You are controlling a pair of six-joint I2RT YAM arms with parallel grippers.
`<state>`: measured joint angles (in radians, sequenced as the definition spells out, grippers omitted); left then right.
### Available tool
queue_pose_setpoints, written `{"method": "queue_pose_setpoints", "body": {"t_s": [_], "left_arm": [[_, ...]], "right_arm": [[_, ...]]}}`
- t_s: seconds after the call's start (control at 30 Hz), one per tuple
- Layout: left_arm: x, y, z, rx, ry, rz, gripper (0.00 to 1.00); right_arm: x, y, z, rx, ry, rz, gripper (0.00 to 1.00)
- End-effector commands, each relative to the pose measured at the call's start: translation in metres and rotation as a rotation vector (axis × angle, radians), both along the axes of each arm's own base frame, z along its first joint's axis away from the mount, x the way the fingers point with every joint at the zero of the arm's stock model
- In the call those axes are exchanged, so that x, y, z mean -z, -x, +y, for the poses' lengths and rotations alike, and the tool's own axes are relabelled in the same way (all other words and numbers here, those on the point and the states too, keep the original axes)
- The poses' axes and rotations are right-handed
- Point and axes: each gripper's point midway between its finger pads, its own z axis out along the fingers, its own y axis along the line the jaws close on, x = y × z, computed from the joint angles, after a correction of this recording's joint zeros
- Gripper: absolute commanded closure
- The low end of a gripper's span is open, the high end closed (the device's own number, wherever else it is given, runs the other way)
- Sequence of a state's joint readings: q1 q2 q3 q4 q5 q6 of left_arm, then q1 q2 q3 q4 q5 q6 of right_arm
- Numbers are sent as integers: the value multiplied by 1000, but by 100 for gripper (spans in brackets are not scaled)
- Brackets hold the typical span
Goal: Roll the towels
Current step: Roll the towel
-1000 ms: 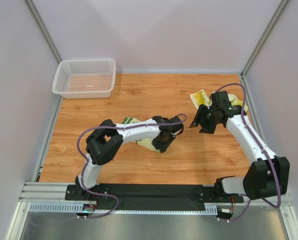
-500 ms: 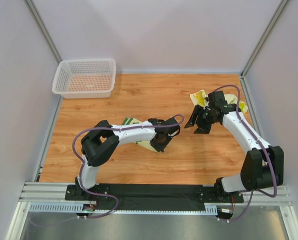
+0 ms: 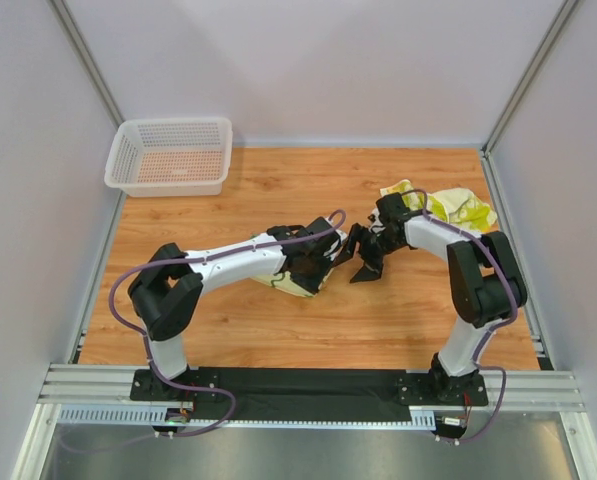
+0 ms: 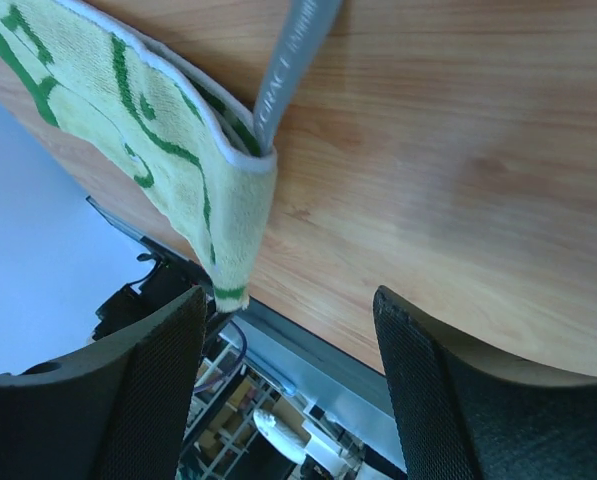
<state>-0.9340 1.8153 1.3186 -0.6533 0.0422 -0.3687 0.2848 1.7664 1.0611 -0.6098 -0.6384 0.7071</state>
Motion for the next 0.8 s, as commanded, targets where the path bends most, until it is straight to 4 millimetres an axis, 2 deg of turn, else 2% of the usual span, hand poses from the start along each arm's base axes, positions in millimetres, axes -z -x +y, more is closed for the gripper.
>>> {"method": "queue_pose_setpoints", "body": {"t_s": [0.0,0.1,0.23,0.27,0.3,0.4,0.5,0.6,0.77], "left_arm": [[-20,-1,-4,12,70,-22,100],[-20,2,-2,14,72,-19,100],[-23,4,0,5,82,-20,100],[-23,4,1,3,84,-17,100],[-22,5,2,-4,80,-11,100],[-22,8,4,-8,91,-1,100],[-24,11,6,-11,106,2,100],[-22,14,9,-9,104,12,100],[-13,22,8,17,110,68,100]], "right_arm": [[-13,-19,33,-4,-112,-40,30],[-6,-27,47,-15,-117,-54,30],[5,-31,51,-19,-101,-39,34],[7,-31,50,-16,-96,-37,38],[10,-33,48,-12,-78,-45,48],[15,-33,44,-9,-40,-45,65],[18,-35,42,-11,-22,-47,74],[18,-39,40,-18,3,-61,89],[12,-43,32,-37,67,-84,96]]}}
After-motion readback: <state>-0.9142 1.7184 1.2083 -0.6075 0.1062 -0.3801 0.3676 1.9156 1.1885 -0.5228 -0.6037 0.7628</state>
